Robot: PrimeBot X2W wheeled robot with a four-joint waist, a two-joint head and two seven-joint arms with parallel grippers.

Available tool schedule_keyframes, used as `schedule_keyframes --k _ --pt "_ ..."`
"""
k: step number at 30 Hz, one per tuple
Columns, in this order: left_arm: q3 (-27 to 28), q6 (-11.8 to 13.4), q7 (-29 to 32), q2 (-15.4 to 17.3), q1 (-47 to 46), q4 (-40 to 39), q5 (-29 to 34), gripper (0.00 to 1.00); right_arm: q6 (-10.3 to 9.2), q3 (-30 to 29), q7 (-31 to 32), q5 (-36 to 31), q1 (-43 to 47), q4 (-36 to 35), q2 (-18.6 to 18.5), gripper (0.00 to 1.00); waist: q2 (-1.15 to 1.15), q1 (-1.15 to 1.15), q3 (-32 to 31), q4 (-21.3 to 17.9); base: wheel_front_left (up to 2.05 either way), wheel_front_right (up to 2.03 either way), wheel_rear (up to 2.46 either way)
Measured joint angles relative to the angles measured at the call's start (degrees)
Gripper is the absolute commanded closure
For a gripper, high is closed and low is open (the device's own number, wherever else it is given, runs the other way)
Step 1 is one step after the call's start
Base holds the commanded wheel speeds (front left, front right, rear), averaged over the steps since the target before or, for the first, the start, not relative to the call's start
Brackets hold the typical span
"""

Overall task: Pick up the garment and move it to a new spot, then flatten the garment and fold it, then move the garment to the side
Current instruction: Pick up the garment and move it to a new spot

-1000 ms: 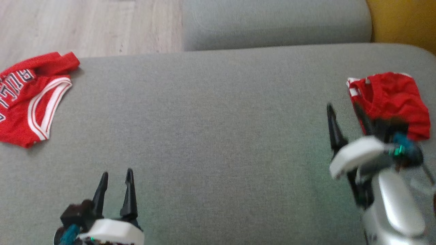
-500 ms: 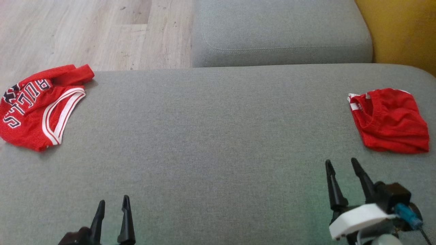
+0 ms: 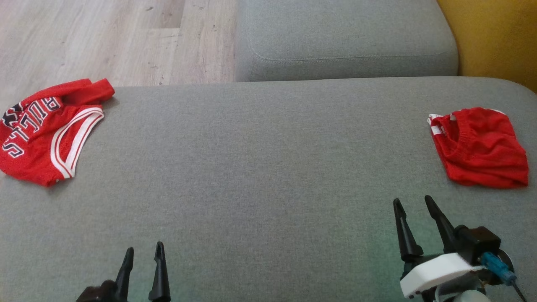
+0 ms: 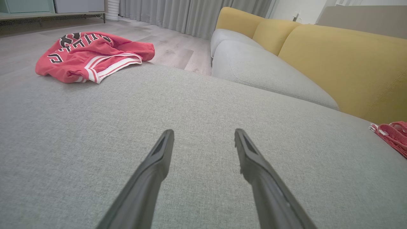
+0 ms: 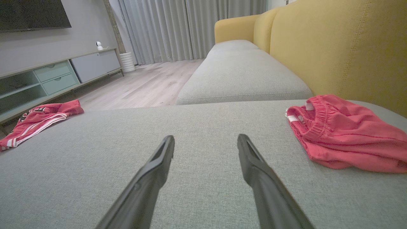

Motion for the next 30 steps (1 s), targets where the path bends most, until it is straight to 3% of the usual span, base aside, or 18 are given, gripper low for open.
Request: schedule_keyframes --k 7,13,23,30 --pt "-0.12 0.08 0.01 0.04 -0.1 -0.03 -0.01 0.0 0.0 -0.12 0.0 -0.04 0.03 0.0 0.0 0.0 0.0 0.0 0.17 1.34 0.0 0.0 0.0" --pt "-0.3 0.29 0.05 0.32 -0.8 -0.42 0.01 0.0 0.0 0.07 0.0 -0.03 0.93 -0.74 0.01 0.0 0.0 0.0 0.48 4.79 0.0 0.0 0.0" --pt "-0.05 1.25 0.49 1.93 -1.0 -1.99 0.09 0.0 0.0 0.32 -0.12 0.18 0.93 -1.33 0.04 0.0 0.0 0.0 1.25 17.73 0.0 0.0 0.0" --pt "1.37 2.35 0.9 2.69 0.17 -4.27 -0.02 0.0 0.0 3.64 -0.15 0.58 0.63 -1.13 0.08 0.0 0.0 0.0 1.43 25.95 0.0 0.0 0.0"
